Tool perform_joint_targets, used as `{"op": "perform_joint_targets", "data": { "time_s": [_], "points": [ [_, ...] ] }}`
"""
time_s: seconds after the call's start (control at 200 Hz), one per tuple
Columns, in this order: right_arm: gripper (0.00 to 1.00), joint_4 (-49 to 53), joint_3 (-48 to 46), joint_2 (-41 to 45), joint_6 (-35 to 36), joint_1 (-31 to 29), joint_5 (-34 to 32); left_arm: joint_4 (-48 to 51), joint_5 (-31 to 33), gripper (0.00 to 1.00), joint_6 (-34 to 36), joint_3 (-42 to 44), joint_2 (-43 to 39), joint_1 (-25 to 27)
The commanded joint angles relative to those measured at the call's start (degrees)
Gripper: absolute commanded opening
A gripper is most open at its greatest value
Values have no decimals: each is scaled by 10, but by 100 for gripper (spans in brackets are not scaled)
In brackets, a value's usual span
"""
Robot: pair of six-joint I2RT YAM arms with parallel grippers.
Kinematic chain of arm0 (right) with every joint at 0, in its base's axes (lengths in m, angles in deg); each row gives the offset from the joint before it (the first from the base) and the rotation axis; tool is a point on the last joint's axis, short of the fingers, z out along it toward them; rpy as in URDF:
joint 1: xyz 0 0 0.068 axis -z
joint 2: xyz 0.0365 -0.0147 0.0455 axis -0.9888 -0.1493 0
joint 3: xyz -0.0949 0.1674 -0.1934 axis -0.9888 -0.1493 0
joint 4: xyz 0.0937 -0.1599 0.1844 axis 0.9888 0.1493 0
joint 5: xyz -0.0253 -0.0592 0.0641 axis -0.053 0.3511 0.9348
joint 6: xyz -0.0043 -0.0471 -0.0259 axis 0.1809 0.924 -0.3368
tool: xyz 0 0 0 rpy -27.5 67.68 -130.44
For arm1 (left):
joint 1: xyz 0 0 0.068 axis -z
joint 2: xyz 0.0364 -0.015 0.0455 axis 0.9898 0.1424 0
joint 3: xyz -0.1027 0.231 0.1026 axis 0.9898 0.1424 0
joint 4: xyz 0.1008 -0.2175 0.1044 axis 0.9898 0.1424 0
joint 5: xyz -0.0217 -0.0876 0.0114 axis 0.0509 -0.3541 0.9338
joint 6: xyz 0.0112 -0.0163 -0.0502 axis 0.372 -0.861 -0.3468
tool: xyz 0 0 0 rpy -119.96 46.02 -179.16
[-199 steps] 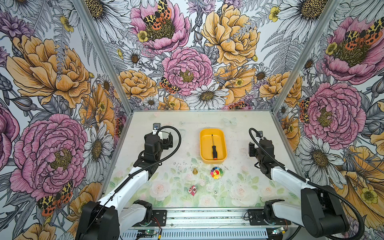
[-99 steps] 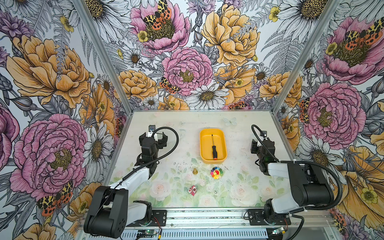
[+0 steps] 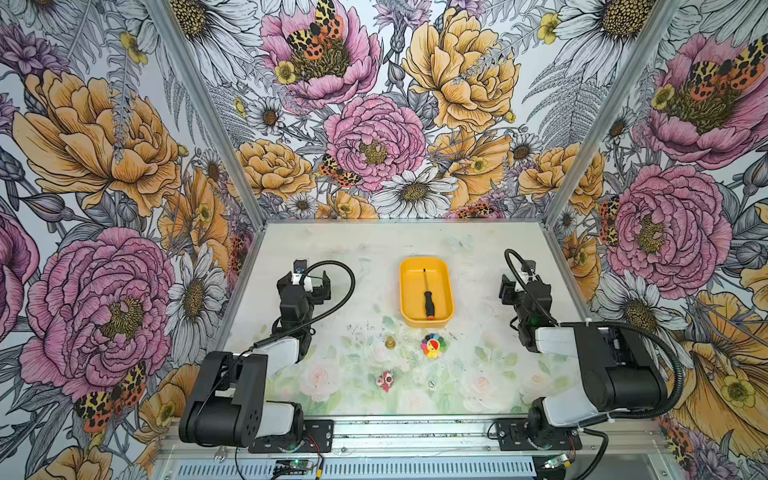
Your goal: Put the screwdriver in the bin
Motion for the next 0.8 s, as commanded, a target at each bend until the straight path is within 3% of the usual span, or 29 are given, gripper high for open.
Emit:
{"op": "perform_joint_targets", "data": {
  "time_s": [0.0,0.355,0.515,0.6,0.795],
  "points": [
    [70,-29,-5,-7,-3,2,8,-88,-14,99,-10,21,29,-7],
    [76,-30,-5,-8,-2,2,8,-261,3,99,-10,66,115,-6],
    [80,-31,-5,-7,-2,2,7,-221,-2,99,-13,53,104,-8],
    [99,-31,-5,-8,-2,2,7,-213,-5,99,-15,50,104,-10],
    [99,-31,-5,-8,-2,2,7,-184,-5,99,-20,36,102,-14]
  ]
}}
